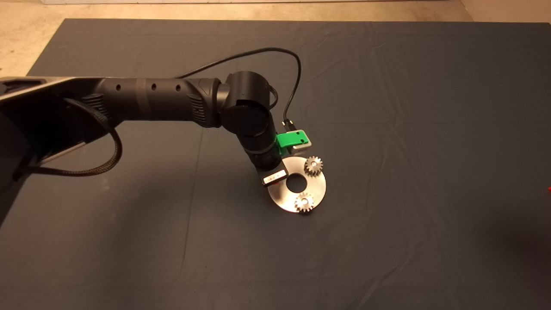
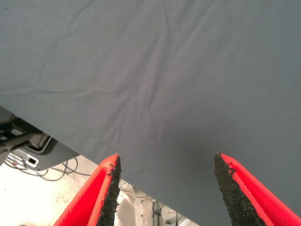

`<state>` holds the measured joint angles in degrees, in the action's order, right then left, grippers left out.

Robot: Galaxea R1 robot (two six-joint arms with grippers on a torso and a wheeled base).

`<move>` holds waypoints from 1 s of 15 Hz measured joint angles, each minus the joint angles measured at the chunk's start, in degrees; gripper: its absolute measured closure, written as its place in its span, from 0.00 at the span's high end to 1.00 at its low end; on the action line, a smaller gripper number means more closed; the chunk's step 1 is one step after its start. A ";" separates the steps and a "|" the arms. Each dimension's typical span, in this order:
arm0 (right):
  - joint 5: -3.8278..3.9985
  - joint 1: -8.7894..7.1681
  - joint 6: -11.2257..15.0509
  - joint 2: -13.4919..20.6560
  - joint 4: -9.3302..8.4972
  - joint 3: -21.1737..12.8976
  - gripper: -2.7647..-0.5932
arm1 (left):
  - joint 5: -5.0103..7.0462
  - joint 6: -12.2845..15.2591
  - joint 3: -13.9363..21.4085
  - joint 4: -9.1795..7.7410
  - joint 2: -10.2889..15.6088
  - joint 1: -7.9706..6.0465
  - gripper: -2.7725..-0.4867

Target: Install three planetary gears onto the carrier pins

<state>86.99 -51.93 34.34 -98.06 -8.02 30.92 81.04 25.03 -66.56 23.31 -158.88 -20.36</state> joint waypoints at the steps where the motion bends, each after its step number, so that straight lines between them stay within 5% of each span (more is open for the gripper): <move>1: -0.02 0.00 0.00 0.00 0.00 0.00 0.39 | 1.07 -0.10 -0.32 0.24 0.03 0.09 0.03; 6: -0.02 0.00 0.00 0.00 0.00 0.01 0.39 | 3.38 -0.28 -1.10 0.47 0.80 0.49 0.03; 15: -0.02 0.00 0.00 0.00 -0.02 0.01 0.39 | 3.56 -0.26 -1.10 0.45 0.20 0.32 0.03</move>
<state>86.97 -51.93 34.34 -98.06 -8.05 30.93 84.59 24.77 -67.66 23.76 -158.68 -20.04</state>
